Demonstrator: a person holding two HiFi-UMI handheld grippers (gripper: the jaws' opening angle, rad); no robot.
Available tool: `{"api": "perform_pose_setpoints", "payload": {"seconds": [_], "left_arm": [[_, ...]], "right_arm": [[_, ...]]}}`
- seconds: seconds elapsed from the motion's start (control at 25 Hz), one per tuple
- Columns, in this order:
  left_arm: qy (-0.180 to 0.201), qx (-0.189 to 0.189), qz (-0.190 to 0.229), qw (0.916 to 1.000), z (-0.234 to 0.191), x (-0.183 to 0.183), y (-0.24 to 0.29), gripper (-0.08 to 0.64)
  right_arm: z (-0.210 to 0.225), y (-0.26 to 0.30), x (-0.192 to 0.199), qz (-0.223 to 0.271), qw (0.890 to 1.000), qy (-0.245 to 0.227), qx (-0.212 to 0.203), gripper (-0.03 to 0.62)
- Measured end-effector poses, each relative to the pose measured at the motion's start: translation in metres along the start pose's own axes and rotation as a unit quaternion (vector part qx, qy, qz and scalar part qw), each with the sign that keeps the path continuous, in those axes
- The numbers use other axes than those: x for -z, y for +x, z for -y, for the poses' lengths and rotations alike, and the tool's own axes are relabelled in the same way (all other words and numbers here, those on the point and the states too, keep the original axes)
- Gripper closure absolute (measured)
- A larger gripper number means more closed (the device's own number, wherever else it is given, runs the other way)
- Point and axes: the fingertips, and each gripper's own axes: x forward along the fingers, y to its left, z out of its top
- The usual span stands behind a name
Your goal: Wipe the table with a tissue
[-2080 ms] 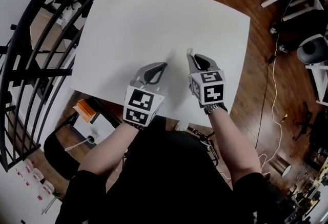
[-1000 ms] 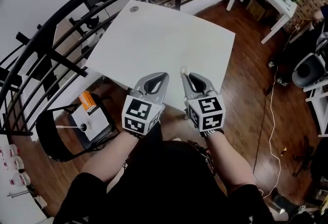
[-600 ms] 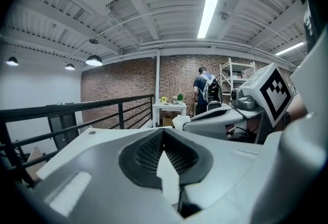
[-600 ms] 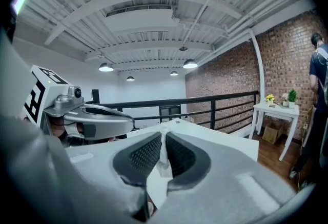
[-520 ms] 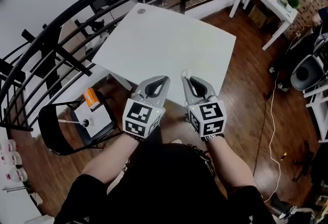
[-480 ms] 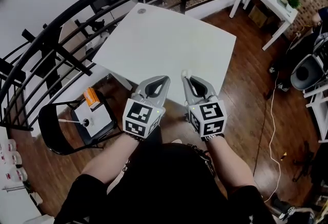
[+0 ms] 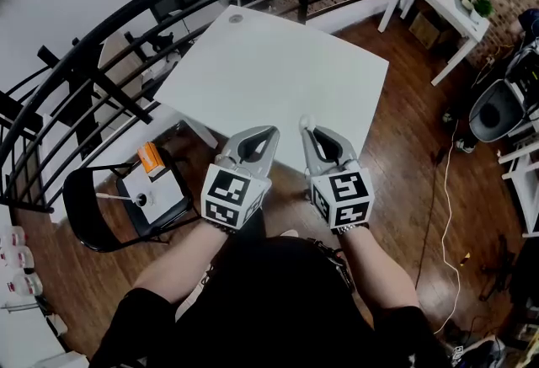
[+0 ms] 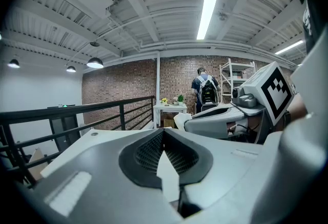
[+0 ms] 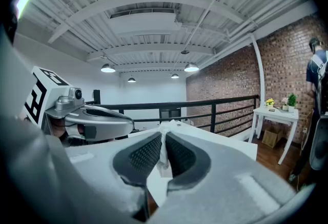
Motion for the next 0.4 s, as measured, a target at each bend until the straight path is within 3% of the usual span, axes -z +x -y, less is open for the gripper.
{"api": "perform_pose_setpoints", "payload": {"seconds": [0.4], "left_arm": [[0.001, 0.0, 0.001, 1.0, -0.0027, -0.0027, 0.0003, 0.546]], "right_arm": [[-0.0002, 0.0004, -0.0049, 0.004, 1.0, 0.001, 0.002, 0.577]]}}
